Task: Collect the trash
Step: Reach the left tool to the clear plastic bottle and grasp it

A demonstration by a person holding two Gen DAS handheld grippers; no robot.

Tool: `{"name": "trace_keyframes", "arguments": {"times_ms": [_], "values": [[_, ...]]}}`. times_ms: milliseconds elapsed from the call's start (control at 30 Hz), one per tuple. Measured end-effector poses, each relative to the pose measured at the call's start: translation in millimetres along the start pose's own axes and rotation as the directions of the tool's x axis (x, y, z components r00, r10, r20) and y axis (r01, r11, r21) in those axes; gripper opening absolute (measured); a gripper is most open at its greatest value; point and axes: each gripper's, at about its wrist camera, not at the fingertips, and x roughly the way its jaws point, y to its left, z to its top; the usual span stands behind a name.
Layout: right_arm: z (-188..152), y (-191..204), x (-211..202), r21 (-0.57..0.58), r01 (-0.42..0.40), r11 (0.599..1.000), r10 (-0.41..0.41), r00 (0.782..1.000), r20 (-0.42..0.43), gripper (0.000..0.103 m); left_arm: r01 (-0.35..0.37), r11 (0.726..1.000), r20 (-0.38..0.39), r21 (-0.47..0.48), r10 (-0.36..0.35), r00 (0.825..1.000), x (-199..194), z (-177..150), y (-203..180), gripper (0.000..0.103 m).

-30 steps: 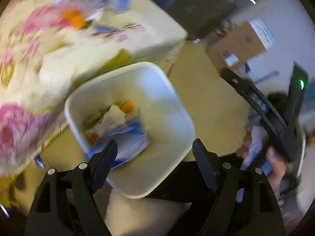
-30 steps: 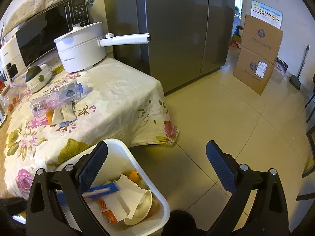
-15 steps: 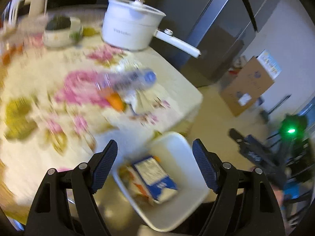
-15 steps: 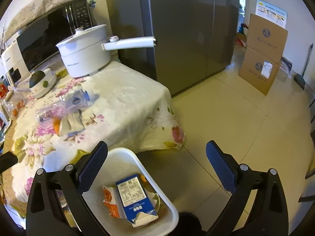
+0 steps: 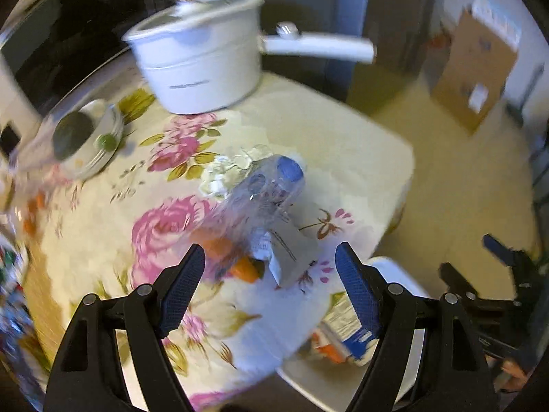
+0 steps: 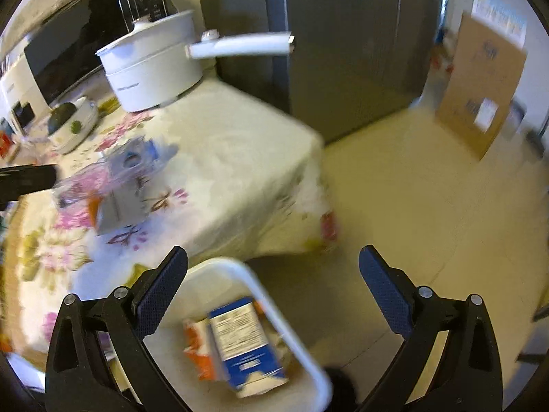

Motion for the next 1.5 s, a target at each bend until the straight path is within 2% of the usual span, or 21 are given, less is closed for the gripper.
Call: {"name": "trace_keyframes", "arguments": {"times_ms": [100, 233, 433, 533, 567, 633, 700, 800, 967, 1067, 1167, 1233, 1300, 1400, 1433, 1467, 1500], "values": [[1, -2, 3, 0.018, 0.004, 1.0, -0.004, 1.0, -0.003, 0.096, -0.069, 0.991, -0.092, 0.111, 0.08, 0.993, 33, 19, -15, 0.077], [4, -6, 7, 0.055, -0.026, 0.998, 0.027, 0.999, -0.022, 0.096, -0.128, 0.966, -0.183, 0.226, 0.171, 0.968, 65, 32, -26, 0.077], [10, -11, 12, 0.112, -0.08, 0.99, 0.086, 0.995, -0.053, 0.096, -0.14, 0.954, -0.273, 0.263, 0.213, 0.938, 98, 48, -26, 0.077], [11, -10, 14, 0.115, -0.093, 0.989, 0.1, 0.993, -0.062, 0.096, -0.16, 0.948, -0.287, 0.276, 0.24, 0.927, 109, 51, -26, 0.076], [12, -8, 14, 0.113, -0.095, 0.989, 0.103, 0.993, -0.063, 0.096, -0.161, 0.948, -0.292, 0.276, 0.242, 0.925, 111, 52, -26, 0.075], [13, -7, 15, 0.111, -0.097, 0.989, 0.105, 0.993, -0.063, 0.096, -0.161, 0.948, -0.298, 0.273, 0.243, 0.923, 115, 52, -24, 0.062], [13, -7, 15, 0.111, -0.099, 0.989, 0.107, 0.992, -0.064, 0.096, -0.165, 0.946, -0.283, 0.278, 0.245, 0.927, 114, 52, -22, 0.057], [14, -6, 18, 0.11, -0.1, 0.989, 0.109, 0.991, -0.073, 0.096, -0.139, 0.955, -0.267, 0.261, 0.21, 0.94, 108, 53, -17, 0.053], [13, 0, 22, 0.096, -0.095, 0.991, 0.103, 0.991, -0.082, 0.096, -0.078, 0.981, -0.184, 0.178, 0.111, 0.977, 80, 54, -3, 0.053], [12, 7, 23, 0.079, -0.094, 0.992, 0.1, 0.992, -0.077, 0.096, -0.015, 0.997, -0.091, 0.078, 0.022, 0.996, 48, 56, 12, 0.053], [13, 15, 24, 0.057, -0.098, 0.994, 0.102, 0.992, -0.069, 0.096, 0.087, 0.996, 0.031, -0.032, -0.086, 0.996, 8, 53, 32, 0.053], [16, 21, 25, 0.049, -0.124, 0.991, 0.127, 0.989, -0.074, 0.096, 0.165, 0.98, 0.121, -0.11, -0.152, 0.981, -19, 48, 46, 0.053], [22, 30, 26, 0.042, -0.156, 0.987, 0.159, 0.984, -0.079, 0.096, 0.25, 0.953, 0.219, -0.17, -0.211, 0.953, -46, 36, 60, 0.053], [35, 47, 32, 0.04, -0.206, 0.978, 0.209, 0.973, -0.101, 0.096, 0.346, 0.911, 0.354, -0.226, -0.254, 0.9, -80, 9, 77, 0.053], [44, 55, 37, 0.05, -0.229, 0.972, 0.233, 0.966, -0.112, 0.096, 0.387, 0.888, 0.418, -0.249, -0.262, 0.87, -94, -7, 84, 0.053], [54, 63, 42, 0.065, -0.256, 0.964, 0.263, 0.957, -0.124, 0.096, 0.409, 0.877, 0.451, -0.254, -0.267, 0.852, -100, -17, 88, 0.053], [61, 70, 47, 0.077, -0.279, 0.957, 0.287, 0.949, -0.134, 0.096, 0.442, 0.856, 0.499, -0.268, -0.269, 0.824, -111, -34, 94, 0.053]]}}
